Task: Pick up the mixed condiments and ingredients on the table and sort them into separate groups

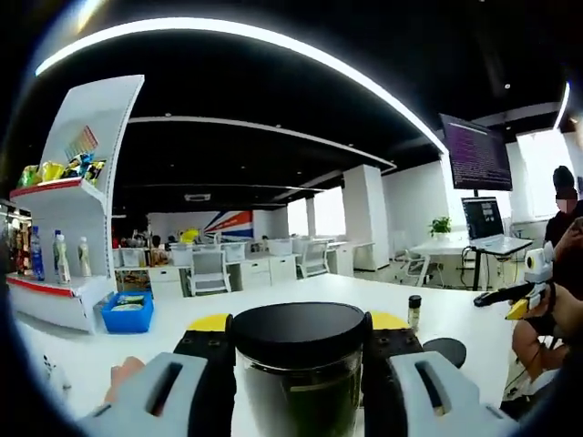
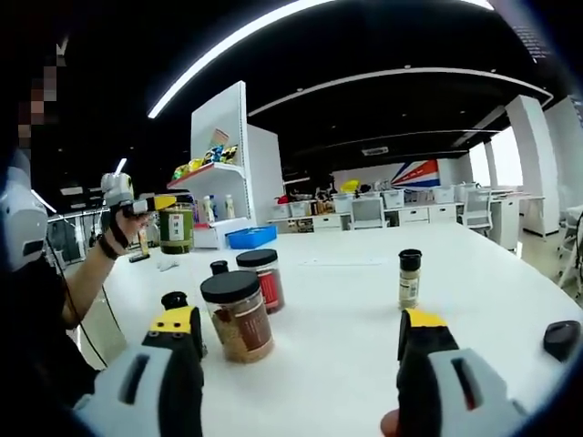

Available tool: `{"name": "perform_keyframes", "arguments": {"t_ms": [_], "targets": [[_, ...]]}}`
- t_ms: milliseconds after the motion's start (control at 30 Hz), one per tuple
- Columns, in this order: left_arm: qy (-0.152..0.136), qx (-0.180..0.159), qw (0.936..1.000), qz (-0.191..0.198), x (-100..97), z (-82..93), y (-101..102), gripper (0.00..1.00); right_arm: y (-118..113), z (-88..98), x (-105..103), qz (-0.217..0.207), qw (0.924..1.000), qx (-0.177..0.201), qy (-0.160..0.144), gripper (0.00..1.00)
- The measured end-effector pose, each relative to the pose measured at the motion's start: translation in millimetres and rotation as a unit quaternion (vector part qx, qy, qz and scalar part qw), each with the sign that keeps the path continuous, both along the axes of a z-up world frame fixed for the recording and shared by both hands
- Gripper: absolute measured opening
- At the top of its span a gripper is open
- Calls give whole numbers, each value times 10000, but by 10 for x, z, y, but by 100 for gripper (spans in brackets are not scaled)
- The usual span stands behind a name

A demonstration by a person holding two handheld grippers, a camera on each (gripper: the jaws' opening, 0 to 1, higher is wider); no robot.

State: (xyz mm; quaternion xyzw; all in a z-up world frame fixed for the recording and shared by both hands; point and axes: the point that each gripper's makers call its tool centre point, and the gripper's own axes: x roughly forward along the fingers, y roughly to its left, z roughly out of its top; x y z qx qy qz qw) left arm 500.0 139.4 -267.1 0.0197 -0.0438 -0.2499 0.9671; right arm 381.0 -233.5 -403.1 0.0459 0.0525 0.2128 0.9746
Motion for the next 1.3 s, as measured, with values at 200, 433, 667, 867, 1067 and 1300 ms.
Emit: {"name": "perform_keyframes", "arguments": {"t_ms": [200, 433, 667, 867, 1067, 1300], "targets": [[-27, -9, 10000, 90, 354, 85, 15, 52, -64, 44, -26, -95, 9999, -33, -42, 86], [-33, -124, 9998, 177, 797, 33, -36, 53, -141, 39, -30, -206, 9997, -138, -5, 86], [68, -131, 9994, 316, 1136, -125, -61, 53, -169, 69, -28, -250, 9996, -116, -19, 86], [207, -93, 9988, 432, 1399, -384, -39, 52, -190, 43, -30, -274, 9995, -139, 21, 86], [271, -48, 9982, 535, 1562, -588, -31, 53, -179, 22, -7, -273, 9995, -115, 66, 86], [349, 0, 9974, 636, 1756, -824, 4, 53, -90, 42, 24, -180, 9997, -149, 54, 86]]}}
